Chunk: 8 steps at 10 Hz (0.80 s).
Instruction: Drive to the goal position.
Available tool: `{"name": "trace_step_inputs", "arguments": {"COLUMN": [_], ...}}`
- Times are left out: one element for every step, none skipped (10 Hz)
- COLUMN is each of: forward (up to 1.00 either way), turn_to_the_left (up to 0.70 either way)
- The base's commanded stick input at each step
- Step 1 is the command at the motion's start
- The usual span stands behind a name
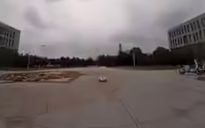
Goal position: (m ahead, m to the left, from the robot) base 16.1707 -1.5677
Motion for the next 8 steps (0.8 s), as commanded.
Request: {"name": "trace_step_inputs", "arguments": {"forward": [1.0,1.0,1.0,1.0,1.0,1.0,1.0,1.0], "turn_to_the_left": [0.0,0.0,0.0,0.0,0.0,0.0,0.0,0.0]}}
